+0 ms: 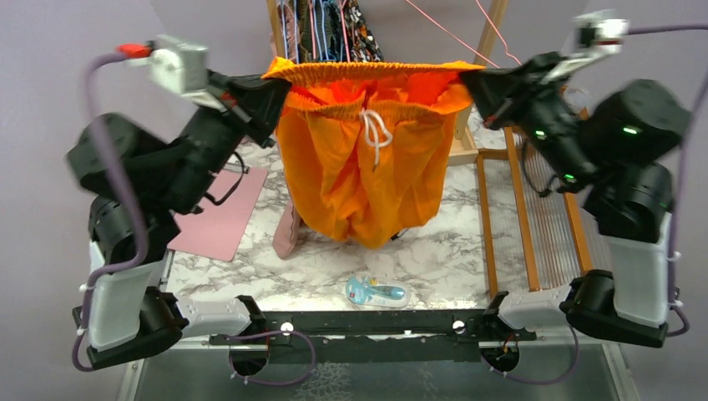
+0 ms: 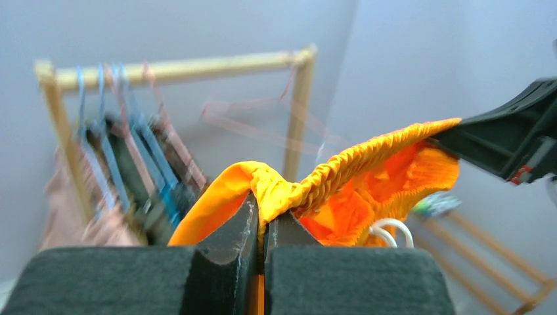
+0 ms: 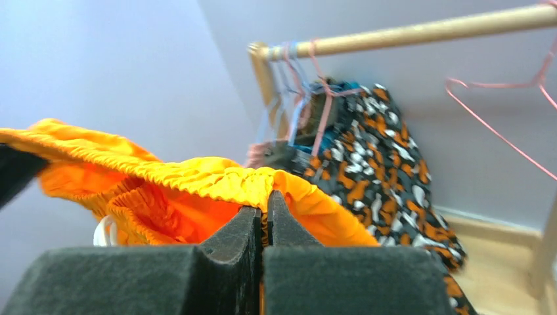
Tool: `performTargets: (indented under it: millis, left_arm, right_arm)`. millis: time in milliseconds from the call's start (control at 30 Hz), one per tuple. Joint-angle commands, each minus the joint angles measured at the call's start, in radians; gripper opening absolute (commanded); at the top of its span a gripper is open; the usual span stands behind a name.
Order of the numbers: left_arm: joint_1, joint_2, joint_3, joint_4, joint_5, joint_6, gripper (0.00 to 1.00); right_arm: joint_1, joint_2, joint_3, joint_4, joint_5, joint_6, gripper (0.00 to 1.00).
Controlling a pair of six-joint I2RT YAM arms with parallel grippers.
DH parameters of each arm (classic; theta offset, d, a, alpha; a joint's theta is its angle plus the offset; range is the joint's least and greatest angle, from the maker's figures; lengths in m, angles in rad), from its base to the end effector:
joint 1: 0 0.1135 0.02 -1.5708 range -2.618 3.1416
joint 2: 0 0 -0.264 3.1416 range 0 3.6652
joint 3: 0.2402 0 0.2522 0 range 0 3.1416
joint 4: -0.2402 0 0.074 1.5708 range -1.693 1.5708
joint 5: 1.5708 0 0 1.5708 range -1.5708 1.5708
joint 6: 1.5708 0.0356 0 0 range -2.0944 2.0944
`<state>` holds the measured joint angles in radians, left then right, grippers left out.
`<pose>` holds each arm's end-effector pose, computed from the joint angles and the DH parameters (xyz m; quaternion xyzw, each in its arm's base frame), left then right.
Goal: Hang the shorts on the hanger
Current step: Adjust the shorts at the center of the board.
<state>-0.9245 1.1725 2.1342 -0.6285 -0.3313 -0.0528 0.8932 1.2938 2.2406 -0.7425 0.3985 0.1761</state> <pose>0.0757 -0.0811 0.6273 0.1198 0.5753 -0.2927 0.7543 0.1028 0.1057 0.6230 -0.0734 0.6333 0.2798 0.7178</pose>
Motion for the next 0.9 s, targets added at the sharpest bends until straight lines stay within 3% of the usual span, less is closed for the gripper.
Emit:
performTargets:
  millis: [0,133,233,300,400,500,567,667,867]
  left_arm:
    - [0.006,-0.224,-0.251,0.398,0.081,0.015,0.0]
    - [0.006,-0.36,-0.515,0.52,0.046,0.035,0.0]
    - [0.006,-0.373,-0.521,0.512,0.018,0.053,0.0]
    - [0.005,-0.357,-0.473,0.537,0.051,0.065,0.0]
    - [0.006,-0.313,-0.368,0.6,0.197,0.065,0.0]
    - [0.006,-0.33,-0.377,0.741,0.4,0.03,0.0]
    - [0.005,-0.359,-0.428,0.822,0.48,-0.007,0.0]
    - [0.007,-0.398,-0.497,0.814,0.489,-0.019,0.0]
    - [0.006,-0.431,-0.58,0.685,0.309,0.026,0.0]
  right_arm:
    - [-0.01,-0.129,-0.128,0.075,0.016,-0.021,0.01]
    - [-0.01,-0.231,-0.421,0.153,0.047,-0.011,0.01]
    - [-0.01,-0.26,-0.464,0.192,0.047,-0.058,0.01]
    - [-0.01,-0.252,-0.398,0.206,0.012,-0.103,0.01]
    - [-0.01,-0.249,-0.255,0.279,-0.182,-0.138,0.01]
    - [-0.01,-0.331,-0.294,0.482,-0.411,-0.111,0.01]
    - [-0.01,-0.362,-0.315,0.519,-0.461,-0.082,0.01]
    - [-0.01,-0.388,-0.371,0.495,-0.428,-0.083,0.01]
    - [-0.01,-0.375,-0.451,0.395,-0.237,-0.111,0.01]
